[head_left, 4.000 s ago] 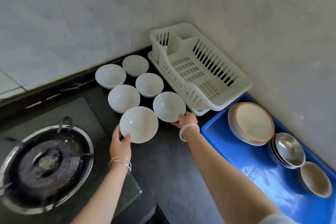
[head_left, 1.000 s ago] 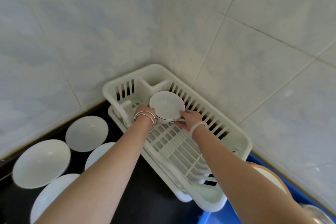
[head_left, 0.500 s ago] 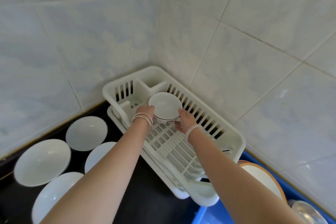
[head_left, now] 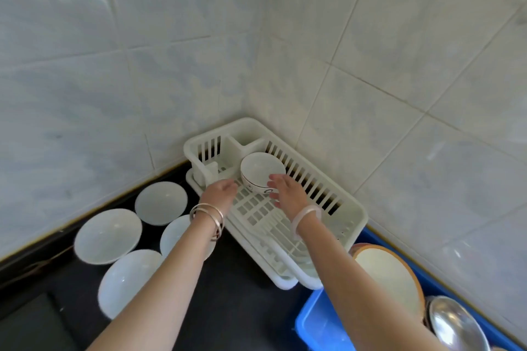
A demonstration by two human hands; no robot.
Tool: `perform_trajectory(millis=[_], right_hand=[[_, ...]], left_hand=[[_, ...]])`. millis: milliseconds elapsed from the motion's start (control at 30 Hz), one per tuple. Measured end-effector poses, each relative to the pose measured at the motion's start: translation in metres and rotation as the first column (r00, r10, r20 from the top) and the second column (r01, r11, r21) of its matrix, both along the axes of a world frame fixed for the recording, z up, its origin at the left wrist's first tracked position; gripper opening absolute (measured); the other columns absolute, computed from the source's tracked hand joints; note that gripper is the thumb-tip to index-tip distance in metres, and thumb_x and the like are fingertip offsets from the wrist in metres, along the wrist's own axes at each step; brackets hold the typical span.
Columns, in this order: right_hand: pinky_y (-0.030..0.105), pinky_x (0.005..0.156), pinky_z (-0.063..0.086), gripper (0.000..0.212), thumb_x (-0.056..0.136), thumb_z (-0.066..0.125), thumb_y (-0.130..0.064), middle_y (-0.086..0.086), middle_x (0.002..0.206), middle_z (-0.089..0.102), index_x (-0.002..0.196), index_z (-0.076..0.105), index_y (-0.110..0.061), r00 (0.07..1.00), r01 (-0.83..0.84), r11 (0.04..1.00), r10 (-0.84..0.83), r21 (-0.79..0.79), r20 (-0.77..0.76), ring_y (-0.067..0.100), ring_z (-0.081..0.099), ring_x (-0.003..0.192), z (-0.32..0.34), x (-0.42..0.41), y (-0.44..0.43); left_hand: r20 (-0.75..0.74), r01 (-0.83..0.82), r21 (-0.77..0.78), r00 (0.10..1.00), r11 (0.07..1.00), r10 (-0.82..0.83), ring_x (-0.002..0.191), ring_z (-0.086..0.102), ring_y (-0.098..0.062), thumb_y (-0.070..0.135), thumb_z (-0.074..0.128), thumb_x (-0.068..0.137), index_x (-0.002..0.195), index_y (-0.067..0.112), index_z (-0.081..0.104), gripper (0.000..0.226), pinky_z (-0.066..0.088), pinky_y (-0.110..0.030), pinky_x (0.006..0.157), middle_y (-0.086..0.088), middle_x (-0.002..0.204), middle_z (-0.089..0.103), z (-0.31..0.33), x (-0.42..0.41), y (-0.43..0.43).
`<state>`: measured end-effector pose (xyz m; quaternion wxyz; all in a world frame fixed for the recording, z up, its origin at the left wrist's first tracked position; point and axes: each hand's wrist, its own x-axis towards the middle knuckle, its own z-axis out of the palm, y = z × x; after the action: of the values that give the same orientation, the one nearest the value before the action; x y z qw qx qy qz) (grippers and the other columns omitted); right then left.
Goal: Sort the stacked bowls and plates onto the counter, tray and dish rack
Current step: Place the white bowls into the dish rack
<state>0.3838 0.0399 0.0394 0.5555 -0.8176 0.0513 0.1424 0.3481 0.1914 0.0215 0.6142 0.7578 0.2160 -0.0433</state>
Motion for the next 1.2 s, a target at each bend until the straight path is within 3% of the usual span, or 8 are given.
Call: perform_trajectory(millis=[67, 200, 400, 567, 767, 933, 1067, 1200], right_hand=[[0.039, 0.089, 0.05, 0.028, 0.096, 0.039, -0.034, -0.003, 0.105, 0.064, 0.112, 0.058, -0.02, 0.998, -0.051, 0.999, 0.052, -0.017, 0.033, 0.017, 0.061, 0.094, 0.009, -0.024, 0.012], [0.039, 0.086, 0.051, 0.018, 0.096, 0.037, -0.036, -0.002, 0.097, 0.066, 0.092, 0.055, -0.033, 0.982, -0.176, 0.979, 0.182, -0.107, 0.057, 0.018, 0.063, 0.089, 0.0, -0.075, 0.04], [0.028, 0.074, 0.041, 0.041, 0.096, 0.038, -0.038, 0.004, 0.12, 0.06, 0.133, 0.043, -0.022, 0.951, -0.291, 0.907, 0.24, -0.306, -0.194, 0.02, 0.058, 0.099, -0.053, -0.112, 0.071], [0.035, 0.074, 0.049, 0.05, 0.091, 0.049, -0.037, 0.01, 0.118, 0.059, 0.136, 0.037, -0.017, 0.943, -0.254, 0.901, 0.15, -0.352, -0.296, 0.027, 0.06, 0.102, -0.081, -0.111, 0.093], [0.042, 0.082, 0.057, 0.035, 0.09, 0.047, -0.013, 0.0, 0.086, 0.052, 0.125, 0.048, -0.013, 0.936, -0.055, 0.978, -0.02, -0.201, -0.352, 0.015, 0.059, 0.066, -0.1, -0.1, 0.108], [0.04, 0.077, 0.059, 0.03, 0.089, 0.041, -0.003, 0.003, 0.091, 0.057, 0.115, 0.054, -0.011, 0.934, 0.11, 0.988, -0.139, -0.105, -0.33, 0.013, 0.062, 0.058, -0.101, -0.101, 0.111], [0.043, 0.075, 0.06, 0.024, 0.087, 0.041, -0.001, -0.006, 0.079, 0.055, 0.1, 0.056, -0.014, 0.954, 0.128, 0.991, -0.131, -0.03, -0.269, 0.013, 0.062, 0.059, -0.088, -0.104, 0.107], [0.039, 0.068, 0.061, 0.019, 0.086, 0.047, -0.006, -0.002, 0.084, 0.064, 0.096, 0.063, -0.012, 0.988, -0.029, 0.998, 0.02, -0.057, -0.154, 0.014, 0.068, 0.062, -0.067, -0.112, 0.115]], left_hand=[[0.012, -0.011, 0.094, 1.0, 0.996, 0.01, 0.12, 0.053, -0.027, 0.027, 0.045, 0.094, 0.132, 0.015, 0.05, 0.04, 0.039, -0.04, 0.107, -0.008, 0.13, 0.058, 0.007, -0.029, 0.009], [0.036, -0.132, 0.19, 0.991, 0.973, 0.127, 0.12, 0.054, -0.023, 0.023, 0.048, 0.093, 0.125, 0.016, 0.057, 0.034, 0.038, -0.032, 0.1, -0.006, 0.129, 0.06, 0.005, -0.091, 0.03], [-0.038, -0.386, 0.247, 0.912, 0.889, 0.407, 0.123, 0.05, -0.031, 0.013, 0.048, 0.091, 0.129, 0.015, 0.053, 0.038, 0.037, -0.039, 0.104, -0.009, 0.134, 0.056, -0.034, -0.165, 0.048], [-0.056, -0.463, 0.36, 0.855, 0.81, 0.515, 0.139, 0.032, -0.03, 0.001, 0.052, 0.087, 0.139, 0.007, 0.039, 0.054, 0.027, -0.041, 0.113, -0.014, 0.15, 0.035, -0.068, -0.196, 0.065], [-0.149, -0.581, 0.151, 0.787, 0.8, 0.599, 0.128, 0.048, -0.031, 0.002, 0.048, 0.087, 0.14, 0.018, 0.038, 0.057, 0.035, -0.043, 0.109, -0.009, 0.14, 0.051, -0.096, -0.206, 0.078], [-0.141, -0.664, -0.025, 0.743, 0.748, 0.654, 0.121, 0.053, -0.026, 0.0, 0.045, 0.086, 0.134, 0.023, 0.046, 0.053, 0.036, -0.033, 0.1, -0.004, 0.131, 0.058, -0.106, -0.206, 0.079], [-0.127, -0.665, -0.108, 0.747, 0.739, 0.653, 0.122, 0.052, -0.024, -0.001, 0.047, 0.087, 0.133, 0.022, 0.047, 0.051, 0.035, -0.03, 0.098, -0.004, 0.133, 0.057, -0.112, -0.207, 0.083], [-0.117, -0.645, -0.162, 0.764, 0.747, 0.635, 0.126, 0.049, -0.023, 0.0, 0.047, 0.088, 0.133, 0.023, 0.047, 0.05, 0.035, -0.034, 0.106, -0.002, 0.134, 0.056, -0.118, -0.208, 0.086]])
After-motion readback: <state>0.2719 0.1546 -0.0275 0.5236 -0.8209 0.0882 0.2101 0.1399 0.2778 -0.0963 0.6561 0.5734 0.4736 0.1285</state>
